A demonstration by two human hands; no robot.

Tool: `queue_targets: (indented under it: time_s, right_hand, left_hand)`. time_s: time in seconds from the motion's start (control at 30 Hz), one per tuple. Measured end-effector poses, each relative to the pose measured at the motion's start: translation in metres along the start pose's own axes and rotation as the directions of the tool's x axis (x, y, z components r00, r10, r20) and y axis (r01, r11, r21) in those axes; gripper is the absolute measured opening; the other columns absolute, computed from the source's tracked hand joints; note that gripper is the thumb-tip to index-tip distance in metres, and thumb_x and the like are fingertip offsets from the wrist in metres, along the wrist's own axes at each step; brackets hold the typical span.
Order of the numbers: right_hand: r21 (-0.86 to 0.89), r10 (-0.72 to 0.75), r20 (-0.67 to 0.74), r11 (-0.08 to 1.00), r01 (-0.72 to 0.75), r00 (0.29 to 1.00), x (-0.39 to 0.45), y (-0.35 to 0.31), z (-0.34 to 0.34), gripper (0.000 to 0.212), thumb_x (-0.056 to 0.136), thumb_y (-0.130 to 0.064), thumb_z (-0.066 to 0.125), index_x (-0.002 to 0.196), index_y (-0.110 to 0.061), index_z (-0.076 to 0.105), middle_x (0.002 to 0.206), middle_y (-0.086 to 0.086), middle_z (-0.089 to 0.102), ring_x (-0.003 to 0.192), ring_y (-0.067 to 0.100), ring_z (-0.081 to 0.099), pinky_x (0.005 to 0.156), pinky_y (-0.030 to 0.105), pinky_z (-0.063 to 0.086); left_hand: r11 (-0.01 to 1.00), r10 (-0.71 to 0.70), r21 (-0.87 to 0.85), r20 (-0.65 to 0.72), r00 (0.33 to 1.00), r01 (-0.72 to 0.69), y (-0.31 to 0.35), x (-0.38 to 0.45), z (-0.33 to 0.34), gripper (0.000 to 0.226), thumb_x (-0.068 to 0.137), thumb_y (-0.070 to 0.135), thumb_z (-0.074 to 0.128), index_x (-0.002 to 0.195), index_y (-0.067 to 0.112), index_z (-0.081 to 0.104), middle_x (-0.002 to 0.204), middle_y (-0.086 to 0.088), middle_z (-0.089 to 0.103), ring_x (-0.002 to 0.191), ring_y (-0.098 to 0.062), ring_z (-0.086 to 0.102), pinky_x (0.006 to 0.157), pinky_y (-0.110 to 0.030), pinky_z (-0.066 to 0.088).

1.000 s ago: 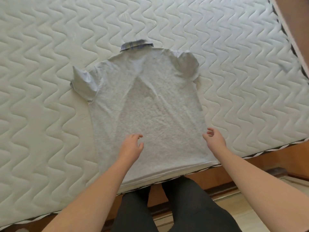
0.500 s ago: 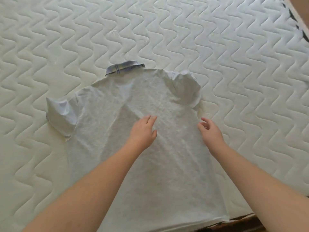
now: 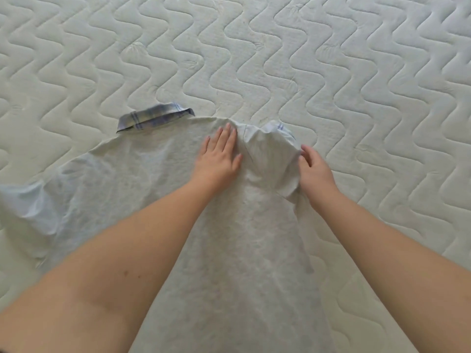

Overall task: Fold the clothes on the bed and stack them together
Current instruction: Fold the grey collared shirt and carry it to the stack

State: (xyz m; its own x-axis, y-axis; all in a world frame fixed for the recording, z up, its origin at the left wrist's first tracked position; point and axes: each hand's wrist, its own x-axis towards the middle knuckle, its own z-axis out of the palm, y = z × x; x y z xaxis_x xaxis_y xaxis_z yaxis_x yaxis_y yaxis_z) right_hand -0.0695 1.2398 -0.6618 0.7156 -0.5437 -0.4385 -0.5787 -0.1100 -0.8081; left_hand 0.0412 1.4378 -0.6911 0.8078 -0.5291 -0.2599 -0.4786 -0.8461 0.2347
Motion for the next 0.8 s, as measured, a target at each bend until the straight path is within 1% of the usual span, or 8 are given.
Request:
queue_targets:
  time_s: [0.1, 0.23, 0.3, 0.37, 0.47, 0.6, 0.73, 0.8]
  right_hand:
    - [-0.069, -0.042, 0.037, 0.997, 0.045, 0.998, 0.026, -0.008, 0.011, 0.044, 0.103, -0.022, 0.044, 0.147, -0.020, 0.041, 0.141, -0.004, 0.052, 0.127, 0.011, 0.049, 0.111, 0.031, 0.036]
    - [-0.155, -0.049, 0.089, 0.986, 0.062, 0.995, 0.048, -0.018, 0.023, 0.058, 0.094, -0.022, 0.058, 0.148, -0.019, 0.037, 0.119, -0.007, 0.059, 0.103, 0.009, 0.056, 0.087, 0.018, 0.041]
    - [-0.207, -0.013, 0.151, 0.977, 0.044, 0.988, 0.048, -0.021, 0.027, 0.046, 0.089, -0.020, 0.064, 0.134, -0.018, 0.054, 0.112, -0.004, 0.065, 0.100, 0.013, 0.061, 0.085, 0.024, 0.048]
    - [-0.264, -0.013, 0.166, 0.963, 0.057, 0.986, 0.043, -0.022, 0.028, 0.020, 0.085, -0.022, 0.067, 0.103, -0.013, 0.067, 0.093, 0.001, 0.069, 0.085, 0.017, 0.064, 0.073, 0.032, 0.050]
    - [-0.201, 0.005, 0.085, 0.979, 0.012, 0.996, 0.036, -0.018, 0.013, 0.018, 0.083, -0.022, 0.066, 0.087, -0.006, 0.059, 0.074, 0.003, 0.059, 0.065, 0.013, 0.050, 0.058, 0.028, 0.039]
    - [-0.115, 0.035, -0.098, 0.992, -0.047, 0.995, 0.027, -0.009, -0.032, 0.022, 0.082, -0.019, 0.067, 0.084, -0.001, 0.056, 0.066, -0.002, 0.048, 0.058, 0.009, 0.041, 0.059, 0.031, 0.036]
    - [-0.074, 0.131, -0.218, 0.986, -0.150, 0.967, 0.013, -0.004, -0.066, 0.034, 0.077, -0.041, 0.079, 0.068, -0.017, 0.056, 0.057, -0.013, 0.052, 0.050, 0.003, 0.045, 0.053, 0.025, 0.039]
    - [-0.122, 0.127, -0.243, 0.980, -0.160, 0.962, 0.006, -0.002, -0.073, 0.041, 0.075, -0.049, 0.078, 0.065, -0.016, 0.055, 0.057, -0.011, 0.050, 0.049, 0.004, 0.043, 0.052, 0.025, 0.037]
  left_hand:
    - [1.000, 0.007, 0.023, -0.019, 1.000, -0.006, 0.005, 0.014, 0.016, 0.066, 0.103, 0.048, 0.020, 0.158, 0.020, -0.002, 0.166, 0.006, -0.007, 0.151, -0.010, -0.009, 0.123, -0.036, -0.006]
    - [0.998, 0.026, 0.063, -0.119, 0.993, -0.018, -0.001, 0.017, 0.038, 0.070, 0.097, 0.051, 0.016, 0.158, 0.019, 0.004, 0.166, 0.005, -0.001, 0.152, -0.011, -0.003, 0.123, -0.038, -0.001]
    - [0.998, 0.045, 0.055, -0.129, 0.991, -0.038, -0.004, 0.020, 0.042, 0.070, 0.097, 0.051, 0.018, 0.158, 0.018, 0.005, 0.166, 0.004, 0.001, 0.152, -0.011, -0.002, 0.123, -0.037, -0.001]
    - [0.998, 0.049, 0.055, -0.137, 0.989, -0.042, -0.005, 0.020, 0.044, 0.070, 0.098, 0.050, 0.021, 0.158, 0.018, 0.004, 0.166, 0.004, 0.002, 0.152, -0.011, -0.001, 0.123, -0.037, -0.001]
    - [0.998, 0.042, 0.043, -0.122, 0.992, -0.037, -0.005, 0.021, 0.044, 0.071, 0.098, 0.050, 0.021, 0.157, 0.018, 0.001, 0.166, 0.003, 0.000, 0.152, -0.010, -0.003, 0.123, -0.036, -0.001]
    - [1.000, 0.026, 0.007, -0.112, 0.993, -0.025, -0.004, 0.022, 0.041, 0.074, 0.097, 0.050, 0.023, 0.158, 0.015, 0.001, 0.166, 0.001, 0.000, 0.152, -0.010, -0.003, 0.124, -0.036, 0.001]
    - [1.000, 0.016, -0.015, -0.101, 0.995, -0.018, -0.004, 0.021, 0.040, 0.075, 0.097, 0.050, 0.023, 0.158, 0.014, -0.001, 0.166, -0.002, 0.000, 0.152, -0.012, -0.002, 0.124, -0.035, -0.001]
    - [1.000, 0.021, -0.007, -0.097, 0.995, -0.022, -0.004, 0.022, 0.041, 0.075, 0.097, 0.051, 0.023, 0.158, 0.015, 0.000, 0.166, -0.002, 0.000, 0.152, -0.013, -0.002, 0.124, -0.036, -0.001]
